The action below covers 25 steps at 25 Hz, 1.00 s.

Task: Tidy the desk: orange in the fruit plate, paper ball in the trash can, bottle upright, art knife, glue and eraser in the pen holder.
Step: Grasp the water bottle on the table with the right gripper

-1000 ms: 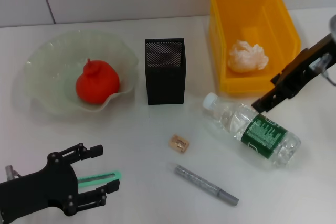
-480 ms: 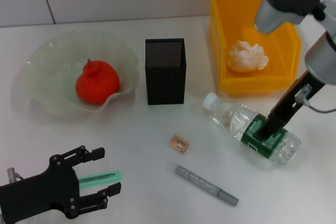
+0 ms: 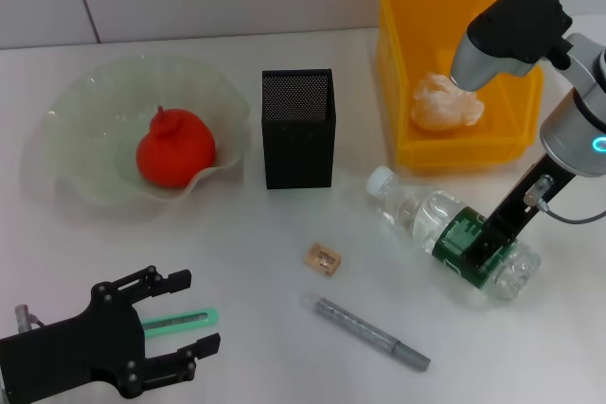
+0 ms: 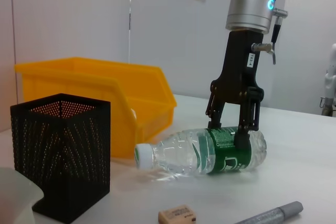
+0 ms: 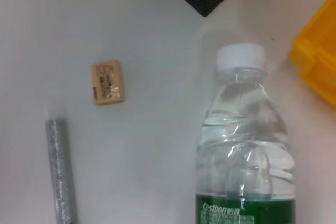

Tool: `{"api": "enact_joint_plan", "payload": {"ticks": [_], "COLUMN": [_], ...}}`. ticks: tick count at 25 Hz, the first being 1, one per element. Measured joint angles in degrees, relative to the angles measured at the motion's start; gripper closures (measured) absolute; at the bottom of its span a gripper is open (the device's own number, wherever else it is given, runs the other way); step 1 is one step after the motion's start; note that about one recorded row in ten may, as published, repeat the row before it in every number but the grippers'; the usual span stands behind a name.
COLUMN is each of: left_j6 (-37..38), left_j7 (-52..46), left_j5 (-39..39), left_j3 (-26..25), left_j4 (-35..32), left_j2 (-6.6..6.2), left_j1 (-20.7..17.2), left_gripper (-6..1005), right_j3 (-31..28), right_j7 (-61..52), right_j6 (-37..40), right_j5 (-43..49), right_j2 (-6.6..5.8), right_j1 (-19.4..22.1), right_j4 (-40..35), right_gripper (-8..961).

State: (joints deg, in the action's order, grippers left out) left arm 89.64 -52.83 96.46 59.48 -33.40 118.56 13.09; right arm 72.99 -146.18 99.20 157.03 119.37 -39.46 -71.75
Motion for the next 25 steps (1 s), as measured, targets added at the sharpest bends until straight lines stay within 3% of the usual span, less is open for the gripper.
{"api": "enact_joint_plan", "payload": {"ticks": [25], "left_j6": [-0.3], "left_j7": [0.1], "left_j5": [-0.1], "left_j3": [0.0], "left_j4": [0.0], "left_j2": [0.0], "left_j1": [0.4], "left_gripper": [248], "right_j3": [3.2], "right_j7": [-0.1], "right_j6": [-5.8], "right_j5": [-0.5], "right_j2": [-0.02], "right_j1": [-0.6], "right_j4": [7.1], "right_gripper": [130]}}
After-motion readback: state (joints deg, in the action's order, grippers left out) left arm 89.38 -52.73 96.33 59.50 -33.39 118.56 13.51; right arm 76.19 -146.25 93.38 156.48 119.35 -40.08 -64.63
